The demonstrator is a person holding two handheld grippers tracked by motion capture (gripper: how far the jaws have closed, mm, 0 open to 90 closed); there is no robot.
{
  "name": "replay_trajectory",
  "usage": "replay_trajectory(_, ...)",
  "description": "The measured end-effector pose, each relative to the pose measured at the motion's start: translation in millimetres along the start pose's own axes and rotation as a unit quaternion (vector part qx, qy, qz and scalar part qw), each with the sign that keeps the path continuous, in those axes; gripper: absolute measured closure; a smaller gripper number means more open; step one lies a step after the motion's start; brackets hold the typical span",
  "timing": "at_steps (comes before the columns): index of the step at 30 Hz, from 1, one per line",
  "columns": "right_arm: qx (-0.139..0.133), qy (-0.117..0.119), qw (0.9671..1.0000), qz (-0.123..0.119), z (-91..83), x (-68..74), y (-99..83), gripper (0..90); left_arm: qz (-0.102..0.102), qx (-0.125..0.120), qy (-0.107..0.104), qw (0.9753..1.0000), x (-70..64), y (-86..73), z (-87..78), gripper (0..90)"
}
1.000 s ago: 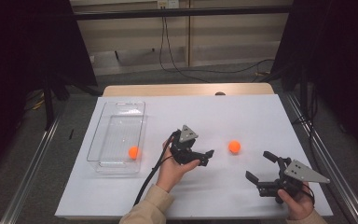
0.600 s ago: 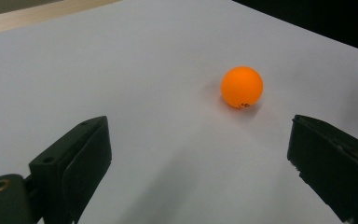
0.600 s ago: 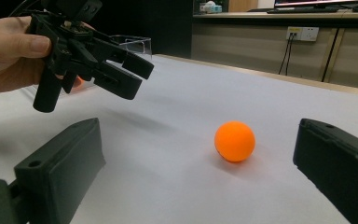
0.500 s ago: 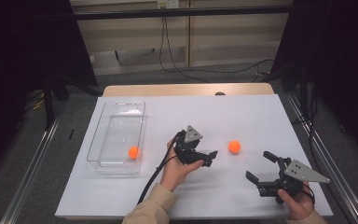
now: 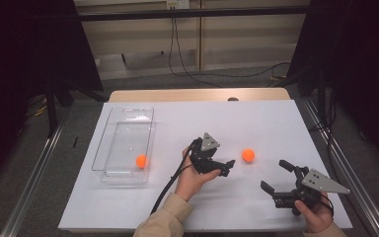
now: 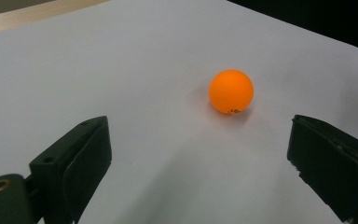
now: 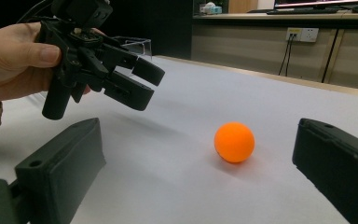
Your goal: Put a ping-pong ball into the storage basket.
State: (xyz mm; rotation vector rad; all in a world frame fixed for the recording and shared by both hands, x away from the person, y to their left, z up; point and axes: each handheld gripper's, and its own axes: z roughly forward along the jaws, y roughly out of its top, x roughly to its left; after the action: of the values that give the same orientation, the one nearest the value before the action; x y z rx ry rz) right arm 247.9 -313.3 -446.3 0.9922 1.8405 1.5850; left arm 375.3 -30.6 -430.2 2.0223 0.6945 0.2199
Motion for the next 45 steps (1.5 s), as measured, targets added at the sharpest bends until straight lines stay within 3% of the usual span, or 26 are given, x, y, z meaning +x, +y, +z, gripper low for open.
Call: replay_trajectory(45,-0.003,-0.001,1.0000,0.001,-1.1,-0.5,0.3,1.8,0.003,0.011,-0.015,0.9998,-9.0,3.4,26.3,6.4)
